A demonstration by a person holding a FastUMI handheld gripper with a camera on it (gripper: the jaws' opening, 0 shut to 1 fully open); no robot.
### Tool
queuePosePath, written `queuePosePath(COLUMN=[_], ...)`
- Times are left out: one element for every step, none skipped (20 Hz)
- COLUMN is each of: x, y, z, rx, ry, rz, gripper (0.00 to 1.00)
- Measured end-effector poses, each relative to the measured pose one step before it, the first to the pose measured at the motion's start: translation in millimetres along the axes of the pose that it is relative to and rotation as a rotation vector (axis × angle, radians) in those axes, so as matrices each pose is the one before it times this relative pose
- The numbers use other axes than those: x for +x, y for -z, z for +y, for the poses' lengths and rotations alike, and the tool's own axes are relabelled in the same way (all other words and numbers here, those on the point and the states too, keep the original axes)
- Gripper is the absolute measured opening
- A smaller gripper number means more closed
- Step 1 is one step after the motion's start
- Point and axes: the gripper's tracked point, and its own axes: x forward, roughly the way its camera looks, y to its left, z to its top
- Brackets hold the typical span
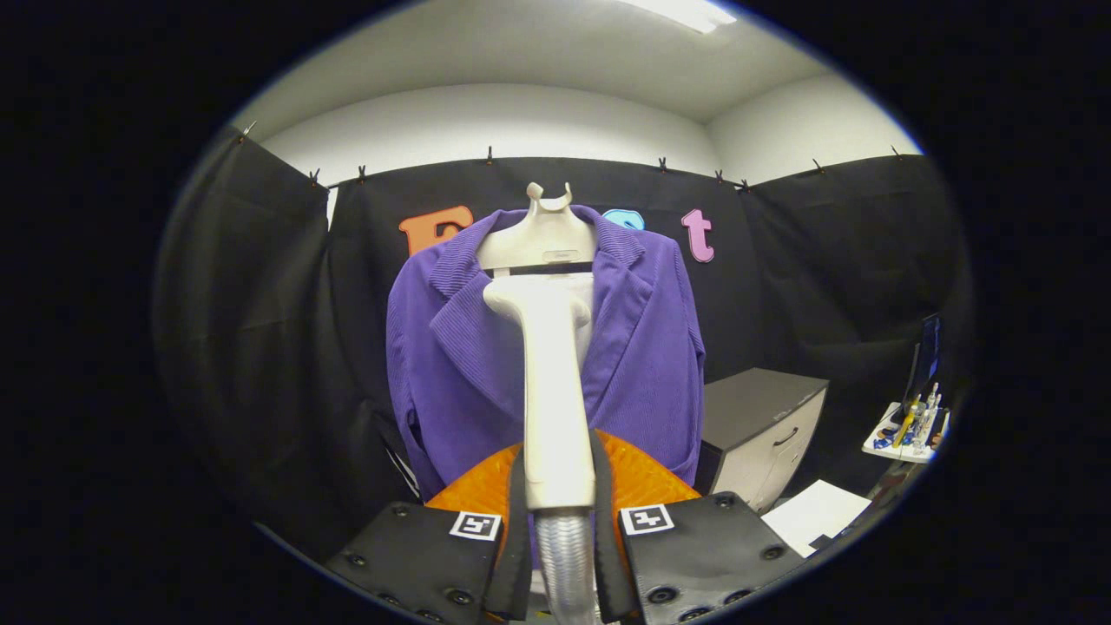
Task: Iron the clothes twice with a garment steamer, once on the left side and once on the right side.
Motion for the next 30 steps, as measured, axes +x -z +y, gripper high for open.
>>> queuePosePath(x=[3.03, 0.14, 0.5, 0.33, 0.64, -1.44, -0.69, -1.89, -1.57, -1.53, -0.85, -1.6, -1.02, -1.76, -1.04, -0.65, -2.25, -1.78, -1.18, -1.03, -1.32, -0.51, -2.42, 0.51, -0.97, -0.82, -0.14, -0.83, -0.17, -1.91], y=[0.85, 0.47, 0.26, 2.85, 3.37, 2.4, 2.82, 5.5, 6.51, 7.26, 7.72, 7.27, 8.97, 9.53, 8.96, 8.43, 9.83, 10.07, 10.86, 8.23, 10.23, 9.07, 8.19, 9.81, 10.95, 8.47, 9.92, 11.56, 13.31, 13.19], z=[2.42, -0.44, 0.32, 2.23, -0.02, -0.39, 1.43, 0.49, 0.46, 0.25, 0.57, 0.18, 0.25, -0.23, 0.17, -0.43, -1.2, -0.79, 0.36, 1.17, -0.27, 0.44, 0.33, 1.02, 1.75, 0.66, 0.74, 0.62, 3.21, 1.91], rx=[-0.01834, -0.0124, 0.00097, -0.00404, -0.00325, -0.00069, -0.00069, -0.00495, -0.00321, -0.00395, -0.00818, -0.00998, -0.01151, -0.00803, -0.0051, -0.00731, -0.00648, -0.00314, -0.00459, -0.00717, -0.01148, -0.01189, -0.00589, -0.00554, -0.00502, -0.00204, -0.00523, -0.00627, -0.00063, 0.00019], ry=[0.01002, 0.01176, 0.00715, 0.00197, 0.00093, -0.00239, -0.00403, -0.00515, -0.00362, -0.0032, -0.00241, -0.00124, -0.00049, 0.00039, 0.00026, -0.00042, -0.0007, -0.00046, -0.00241, -0.00208, -0.00197, -0.00251, -0.00201, -0.00284, -0.00296, -0.0005, -0.00229, -0.00488, -0.00756, -0.00402], rz=[-0.01039, -0.01504, -0.01417, -0.00225, -0.00313, -0.00008, 0.00082, 0.00704, 0.00827, 0.01169, 0.01108, 0.01125, 0.01569, 0.01494, 0.0108, 0.01533, 0.0162, 0.01748, 0.01864, 0.01635, 0.01555, 0.01447, 0.01078, 0.01646, 0.02084, 0.01483, 0.01691, 0.01991, 0.02896, 0.02477], gripper=[0.37, 0.37, 0.37, 0.37, 0.37, 0.37, 0.37, 0.37, 0.37, 0.37, 0.37, 0.37, 0.37, 0.37, 0.37, 0.37, 0.37, 0.37, 0.37, 0.37, 0.37, 0.37, 0.37, 0.37, 0.37, 0.37, 0.37, 0.37, 0.37, 0.37])
